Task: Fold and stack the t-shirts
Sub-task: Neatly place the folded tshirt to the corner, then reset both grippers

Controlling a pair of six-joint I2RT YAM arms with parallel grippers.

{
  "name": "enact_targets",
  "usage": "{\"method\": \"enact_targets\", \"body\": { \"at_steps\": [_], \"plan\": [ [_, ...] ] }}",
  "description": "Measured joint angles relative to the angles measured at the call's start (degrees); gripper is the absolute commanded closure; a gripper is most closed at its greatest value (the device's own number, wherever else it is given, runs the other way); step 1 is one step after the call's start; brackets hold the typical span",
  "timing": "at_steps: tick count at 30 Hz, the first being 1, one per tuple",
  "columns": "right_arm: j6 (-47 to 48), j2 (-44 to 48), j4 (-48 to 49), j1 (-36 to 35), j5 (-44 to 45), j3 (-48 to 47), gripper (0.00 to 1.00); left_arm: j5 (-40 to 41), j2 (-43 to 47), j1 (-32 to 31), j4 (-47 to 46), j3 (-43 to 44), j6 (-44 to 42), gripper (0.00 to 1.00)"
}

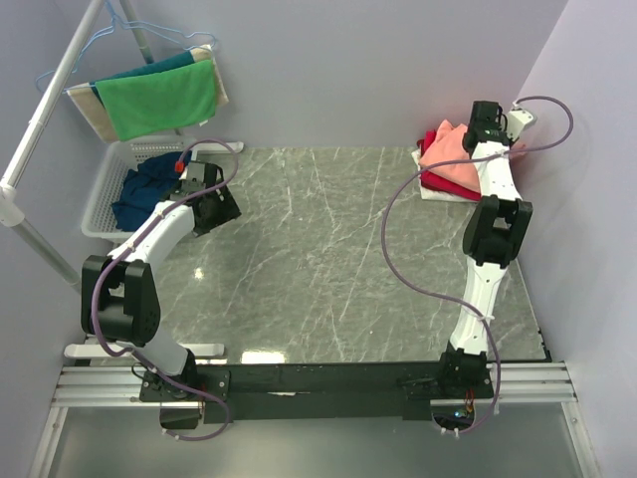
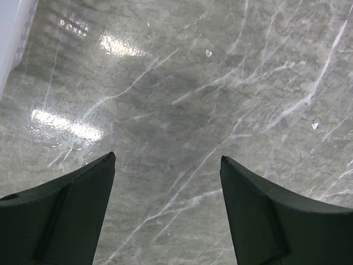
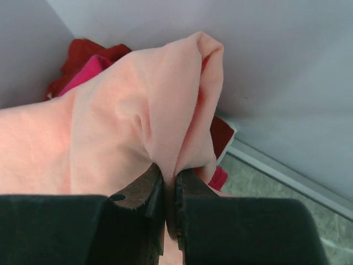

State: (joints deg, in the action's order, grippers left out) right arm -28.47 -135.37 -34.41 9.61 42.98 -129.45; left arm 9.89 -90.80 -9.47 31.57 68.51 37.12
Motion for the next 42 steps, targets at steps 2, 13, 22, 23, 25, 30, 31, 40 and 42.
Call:
{"method": "enact_targets", "body": {
  "at_steps": [2,13,22,23,25,30,31,40,42],
  "plan": [
    [1.01,-0.33,0.48,0.17,0.00,0.24,0.54,0.00,-0.04,-0.09,0.37,0.24,0.02,0.18],
    [2.21,2.51,4.81,-0.13,2.56,7.50,0.31,0.00,-0.24,-1.16,0.57,1.90,-0.02,0.17],
    [5.79,17.94,19.06,-7.19,6.12,32.44,0.28,0.00,-0.22,-1.27,-0.59,1.88,-0.11,0.16],
    [6.32,18.99,20.24,-8.13,6.49,32.39,0.28,0.00,-0.22,-1.27,-0.63,1.86,-0.11,0.16],
    [6.75,19.96,20.83,-10.73,6.49,31.56,0.28,-0.02,-0.02,-1.27,-1.07,1.42,-0.13,0.16],
    [6.27,18.43,17.53,-13.60,3.87,23.41,0.29,-0.04,1.29,-1.29,-1.29,-0.50,-0.37,0.16],
    [5.90,17.29,15.80,-13.60,3.23,20.61,0.30,-0.02,1.75,-1.29,-1.25,-0.81,-0.48,0.16],
    [3.89,13.79,8.61,-15.10,-5.46,18.91,0.29,-1.55,7.48,-1.40,-2.69,-3.08,-2.47,0.01],
    [3.82,16.59,8.81,-16.65,-8.35,25.73,0.29,-2.38,8.94,-1.51,-3.58,-3.93,-2.99,0.00]
  ]
}}
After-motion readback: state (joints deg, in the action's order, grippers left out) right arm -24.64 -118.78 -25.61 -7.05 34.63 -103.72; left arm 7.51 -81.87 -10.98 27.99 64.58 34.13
